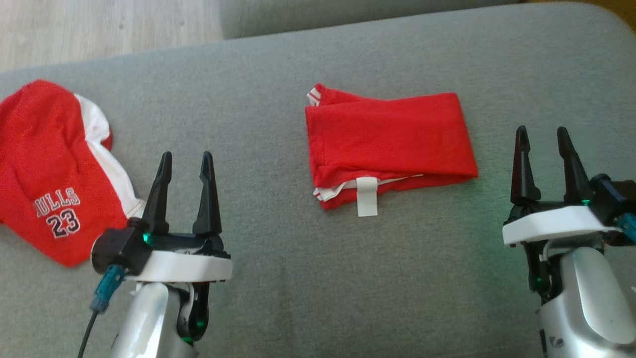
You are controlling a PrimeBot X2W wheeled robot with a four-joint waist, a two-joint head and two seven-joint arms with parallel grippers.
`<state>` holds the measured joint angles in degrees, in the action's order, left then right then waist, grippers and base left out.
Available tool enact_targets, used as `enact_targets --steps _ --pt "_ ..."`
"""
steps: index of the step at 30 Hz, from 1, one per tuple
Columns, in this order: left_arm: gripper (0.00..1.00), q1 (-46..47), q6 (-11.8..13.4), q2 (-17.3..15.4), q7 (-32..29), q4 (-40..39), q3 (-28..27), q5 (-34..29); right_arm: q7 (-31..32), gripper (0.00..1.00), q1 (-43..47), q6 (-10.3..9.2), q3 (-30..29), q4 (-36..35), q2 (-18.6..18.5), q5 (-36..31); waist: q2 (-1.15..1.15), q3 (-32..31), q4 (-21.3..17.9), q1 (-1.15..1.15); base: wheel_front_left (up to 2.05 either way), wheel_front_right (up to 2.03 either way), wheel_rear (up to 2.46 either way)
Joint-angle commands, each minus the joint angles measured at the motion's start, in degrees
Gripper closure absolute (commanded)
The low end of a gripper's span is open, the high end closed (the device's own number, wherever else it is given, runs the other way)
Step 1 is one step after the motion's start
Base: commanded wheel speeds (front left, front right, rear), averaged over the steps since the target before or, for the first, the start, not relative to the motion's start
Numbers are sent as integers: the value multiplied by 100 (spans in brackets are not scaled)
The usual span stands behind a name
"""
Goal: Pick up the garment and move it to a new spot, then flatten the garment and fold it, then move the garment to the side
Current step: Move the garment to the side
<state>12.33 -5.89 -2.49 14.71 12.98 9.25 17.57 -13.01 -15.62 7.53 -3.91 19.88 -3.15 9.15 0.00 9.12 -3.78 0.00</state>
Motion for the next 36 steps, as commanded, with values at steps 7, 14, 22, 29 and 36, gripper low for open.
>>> enact_targets --steps 7,14,22,29,36 --pt "0 349 -31 -39 29 -134 -30 -72 307 0 -471 -4 238 -7 26 88 0 401 257 0 0 0 0" --pt "0 537 -32 -39 29 -64 184 -6 545 0 -903 -4 84 860 26 51 0 682 508 0 0 0 0" --pt "0 653 -8 -39 29 -29 284 16 459 0 -1326 -4 -294 2101 27 -73 0 909 676 0 0 0 0" --pt "0 727 -13 -39 29 -26 250 -13 374 0 -1629 -4 -40 2931 27 177 0 1015 671 0 0 0 0" --pt "0 733 -14 -39 29 31 200 -36 162 100 -1872 -4 130 3287 27 90 0 948 576 0 0 0 0"
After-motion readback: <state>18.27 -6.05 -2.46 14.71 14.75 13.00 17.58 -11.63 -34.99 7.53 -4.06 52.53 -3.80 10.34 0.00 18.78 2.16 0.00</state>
